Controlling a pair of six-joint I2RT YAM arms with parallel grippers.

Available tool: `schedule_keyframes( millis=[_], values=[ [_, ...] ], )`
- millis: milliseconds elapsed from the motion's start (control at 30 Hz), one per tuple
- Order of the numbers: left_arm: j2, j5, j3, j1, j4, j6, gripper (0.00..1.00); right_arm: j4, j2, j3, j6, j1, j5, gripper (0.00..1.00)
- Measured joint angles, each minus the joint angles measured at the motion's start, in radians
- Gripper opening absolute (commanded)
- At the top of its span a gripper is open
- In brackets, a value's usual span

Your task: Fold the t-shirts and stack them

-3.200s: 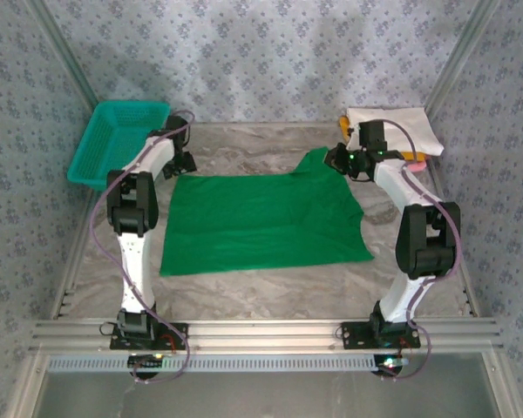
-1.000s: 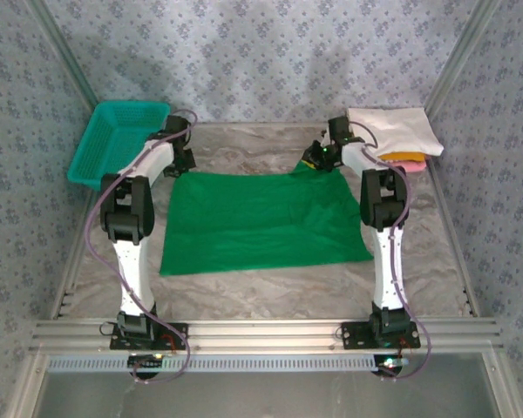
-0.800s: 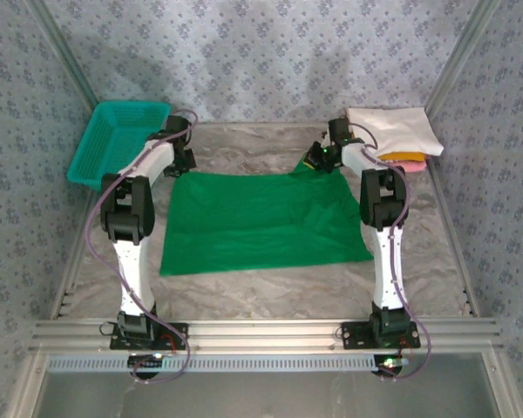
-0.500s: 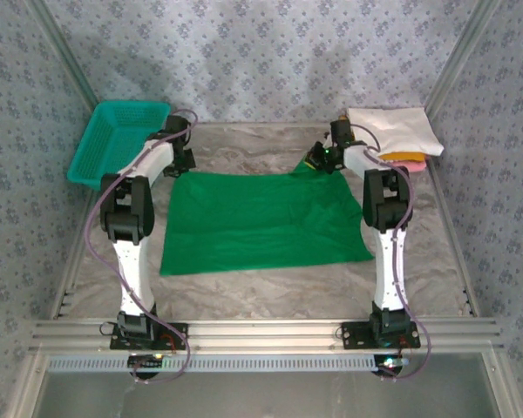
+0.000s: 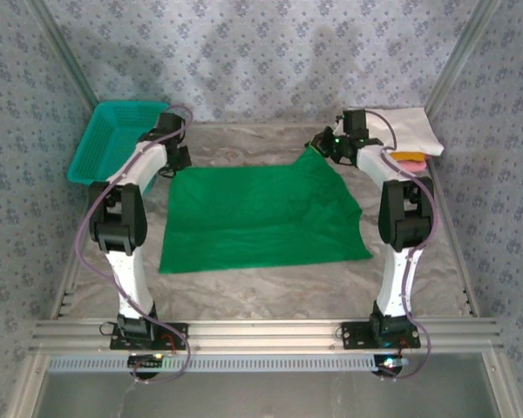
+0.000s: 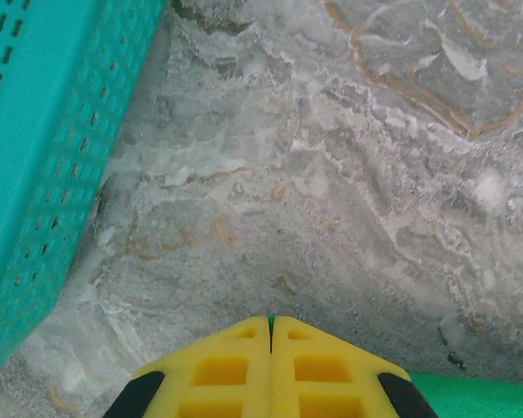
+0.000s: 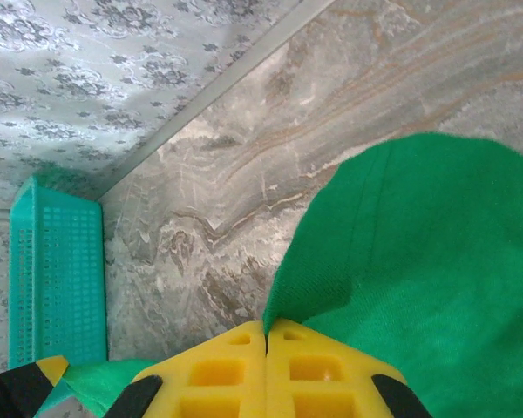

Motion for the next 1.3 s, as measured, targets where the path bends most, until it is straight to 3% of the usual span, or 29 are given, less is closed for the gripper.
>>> schedule_keyframes(
  millis=[1033, 1100, 1133, 1233, 1300],
  values=[
    [-0.316, -0.045, -0.46, -0.01, 0.02, 0.024, 0.0, 0.013, -0.401, -0.505, 0.094, 0.055, 0.138, 0.0],
    [-0.316, -0.048, -0.471, -0.011, 0.021, 0.025, 0.0, 0.018, -0.404, -0.526, 0.096, 0.059, 0.135, 0.23],
    [-0.316, -0.051, -0.475, -0.011, 0.022, 0.024, 0.0, 0.016, -0.404, -0.526, 0.096, 0.061, 0.131, 0.28],
    [-0.313, -0.058, -0.481, -0.013, 0.021, 0.025, 0.0, 0.0, -0.397, -0.499, 0.054, 0.063, 0.108, 0.38],
    [-0.306, -0.06, -0.481, -0.013, 0.024, 0.026, 0.0, -0.041, -0.372, -0.42, 0.016, 0.056, 0.081, 0.36]
  ],
)
